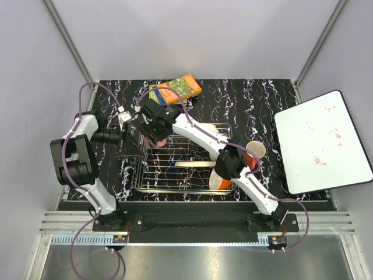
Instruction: Load the mixed dishes into the dish rack
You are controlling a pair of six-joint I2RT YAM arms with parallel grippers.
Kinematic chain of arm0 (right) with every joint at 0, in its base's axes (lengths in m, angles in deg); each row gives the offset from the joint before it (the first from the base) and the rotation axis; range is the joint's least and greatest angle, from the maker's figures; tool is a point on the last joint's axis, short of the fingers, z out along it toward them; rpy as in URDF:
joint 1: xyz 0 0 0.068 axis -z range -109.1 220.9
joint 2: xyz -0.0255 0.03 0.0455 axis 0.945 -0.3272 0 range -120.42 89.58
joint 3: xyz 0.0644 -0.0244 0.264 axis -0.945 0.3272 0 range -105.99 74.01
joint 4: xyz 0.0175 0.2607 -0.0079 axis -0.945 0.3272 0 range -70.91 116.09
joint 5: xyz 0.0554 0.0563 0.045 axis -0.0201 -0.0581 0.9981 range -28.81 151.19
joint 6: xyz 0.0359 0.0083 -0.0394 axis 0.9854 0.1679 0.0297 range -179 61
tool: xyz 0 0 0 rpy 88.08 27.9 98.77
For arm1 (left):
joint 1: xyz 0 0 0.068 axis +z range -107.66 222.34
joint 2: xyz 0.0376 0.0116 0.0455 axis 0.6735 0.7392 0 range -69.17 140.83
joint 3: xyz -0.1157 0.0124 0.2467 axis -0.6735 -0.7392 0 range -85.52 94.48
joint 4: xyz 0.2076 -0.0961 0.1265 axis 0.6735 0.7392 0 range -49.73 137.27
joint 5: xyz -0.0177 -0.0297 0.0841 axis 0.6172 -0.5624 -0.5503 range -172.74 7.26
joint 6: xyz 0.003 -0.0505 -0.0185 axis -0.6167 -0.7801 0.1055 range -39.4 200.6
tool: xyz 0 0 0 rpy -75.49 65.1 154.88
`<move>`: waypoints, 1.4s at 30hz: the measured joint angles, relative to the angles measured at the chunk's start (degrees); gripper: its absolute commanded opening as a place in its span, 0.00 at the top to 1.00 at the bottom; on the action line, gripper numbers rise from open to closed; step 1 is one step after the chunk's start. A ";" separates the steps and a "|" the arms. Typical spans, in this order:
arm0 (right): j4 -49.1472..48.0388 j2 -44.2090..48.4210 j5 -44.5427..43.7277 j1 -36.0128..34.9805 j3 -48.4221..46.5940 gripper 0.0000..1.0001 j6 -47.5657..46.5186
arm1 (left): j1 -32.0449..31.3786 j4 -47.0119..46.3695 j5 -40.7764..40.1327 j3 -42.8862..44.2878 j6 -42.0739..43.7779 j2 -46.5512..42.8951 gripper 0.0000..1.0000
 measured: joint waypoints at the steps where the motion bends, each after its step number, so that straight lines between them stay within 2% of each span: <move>1: 0.02 -0.02 0.35 0.09 0.00 1.00 0.04 | -0.13 0.02 0.07 -0.28 0.11 -0.17 0.01; 15: -0.04 -0.48 3.34 0.70 -1.07 1.00 0.68 | -0.35 0.59 0.17 -1.11 0.39 -0.68 0.01; 42: -4.39 -0.46 1.09 0.81 -1.73 1.00 1.36 | -0.35 0.63 0.15 -1.11 0.57 -0.68 0.01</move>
